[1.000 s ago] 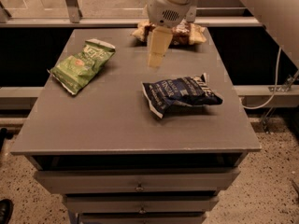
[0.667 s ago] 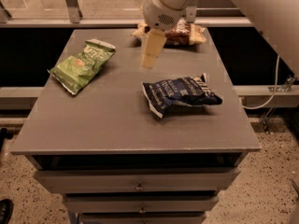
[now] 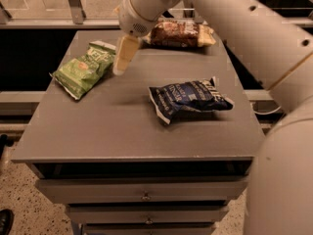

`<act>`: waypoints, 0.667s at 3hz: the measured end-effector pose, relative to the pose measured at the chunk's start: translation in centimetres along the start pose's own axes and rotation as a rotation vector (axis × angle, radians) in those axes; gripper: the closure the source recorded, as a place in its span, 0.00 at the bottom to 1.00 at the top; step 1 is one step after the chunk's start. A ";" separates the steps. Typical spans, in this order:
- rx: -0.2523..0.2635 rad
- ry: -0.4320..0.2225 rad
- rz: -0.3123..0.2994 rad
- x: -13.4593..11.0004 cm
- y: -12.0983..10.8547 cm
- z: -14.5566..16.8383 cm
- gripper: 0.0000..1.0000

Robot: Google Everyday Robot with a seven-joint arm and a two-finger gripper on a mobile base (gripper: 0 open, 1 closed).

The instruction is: Pick green jalapeno chip bag

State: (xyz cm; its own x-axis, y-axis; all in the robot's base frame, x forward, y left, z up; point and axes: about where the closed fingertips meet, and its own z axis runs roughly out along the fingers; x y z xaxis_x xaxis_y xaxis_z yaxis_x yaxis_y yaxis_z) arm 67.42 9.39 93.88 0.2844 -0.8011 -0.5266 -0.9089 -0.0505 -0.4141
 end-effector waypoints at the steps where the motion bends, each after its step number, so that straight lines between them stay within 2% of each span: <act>1: -0.060 -0.047 -0.035 -2.4 0.0 6.0 0.00; 2: -0.095 -0.054 -0.032 -2.8 0.2 8.8 0.03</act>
Offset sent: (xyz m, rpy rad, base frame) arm 0.0206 0.0873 -0.0563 0.0198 0.0579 0.1152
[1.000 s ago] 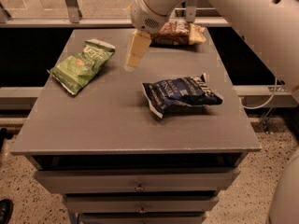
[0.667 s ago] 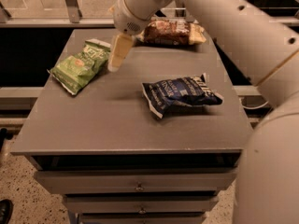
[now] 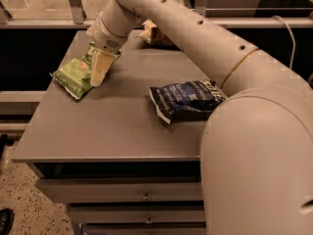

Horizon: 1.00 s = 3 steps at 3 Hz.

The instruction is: Pick green jalapeno chip bag

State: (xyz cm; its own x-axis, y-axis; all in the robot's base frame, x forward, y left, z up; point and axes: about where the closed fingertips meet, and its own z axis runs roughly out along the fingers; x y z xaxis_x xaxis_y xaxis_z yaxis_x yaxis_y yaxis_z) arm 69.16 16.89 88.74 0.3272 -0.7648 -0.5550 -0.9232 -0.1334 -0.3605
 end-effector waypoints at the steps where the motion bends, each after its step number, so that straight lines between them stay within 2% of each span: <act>1: -0.022 0.008 0.031 0.6 -0.1 1.4 0.25; 3: -0.042 0.015 0.085 1.6 0.4 2.3 0.72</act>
Offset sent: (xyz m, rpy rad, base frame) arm 0.0085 0.0006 -0.0308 -0.0106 0.0986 -0.0584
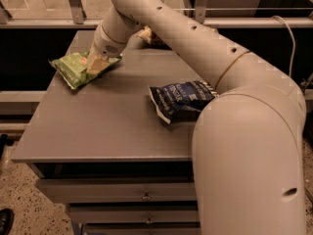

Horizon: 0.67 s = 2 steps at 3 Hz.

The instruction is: Pick green jalapeno chip bag

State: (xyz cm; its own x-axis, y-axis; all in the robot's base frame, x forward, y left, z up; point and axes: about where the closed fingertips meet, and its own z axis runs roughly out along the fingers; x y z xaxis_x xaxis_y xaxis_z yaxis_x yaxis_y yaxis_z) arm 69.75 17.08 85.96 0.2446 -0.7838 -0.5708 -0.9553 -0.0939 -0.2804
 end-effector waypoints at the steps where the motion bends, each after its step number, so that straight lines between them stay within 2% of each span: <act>1: 0.038 -0.010 -0.006 -0.7 -0.3 -1.9 0.99; 2: 0.096 -0.035 -0.024 -2.3 -0.7 -4.3 1.00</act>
Offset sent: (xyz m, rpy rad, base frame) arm -0.0100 -0.0158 0.0878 0.0953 -0.1568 -0.0471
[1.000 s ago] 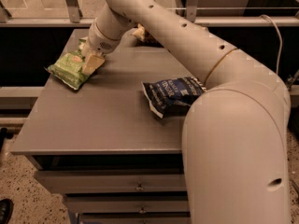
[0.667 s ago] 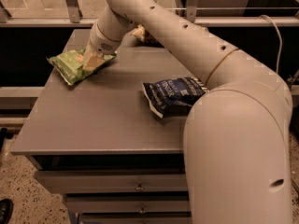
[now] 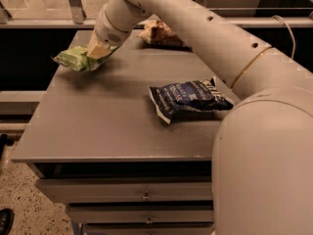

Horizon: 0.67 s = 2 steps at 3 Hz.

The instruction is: Pick green jalapeno chip bag

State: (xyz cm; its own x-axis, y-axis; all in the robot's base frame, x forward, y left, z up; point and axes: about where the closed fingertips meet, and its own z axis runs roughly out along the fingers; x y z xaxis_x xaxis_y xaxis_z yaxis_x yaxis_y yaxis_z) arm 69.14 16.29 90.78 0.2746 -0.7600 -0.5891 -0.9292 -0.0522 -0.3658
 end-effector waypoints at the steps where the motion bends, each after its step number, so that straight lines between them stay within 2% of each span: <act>1: 0.099 -0.061 -0.006 -1.7 -0.9 -3.8 1.00; 2: 0.232 -0.132 0.000 -2.8 -1.8 -8.5 1.00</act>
Offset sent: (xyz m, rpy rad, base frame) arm -0.0247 -0.0934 0.1449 0.3352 -0.3084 -0.2053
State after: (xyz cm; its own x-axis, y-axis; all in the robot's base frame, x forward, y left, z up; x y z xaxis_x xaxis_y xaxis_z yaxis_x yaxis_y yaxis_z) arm 67.91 13.00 99.16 0.3188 -0.6684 -0.6720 -0.8518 0.1090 -0.5125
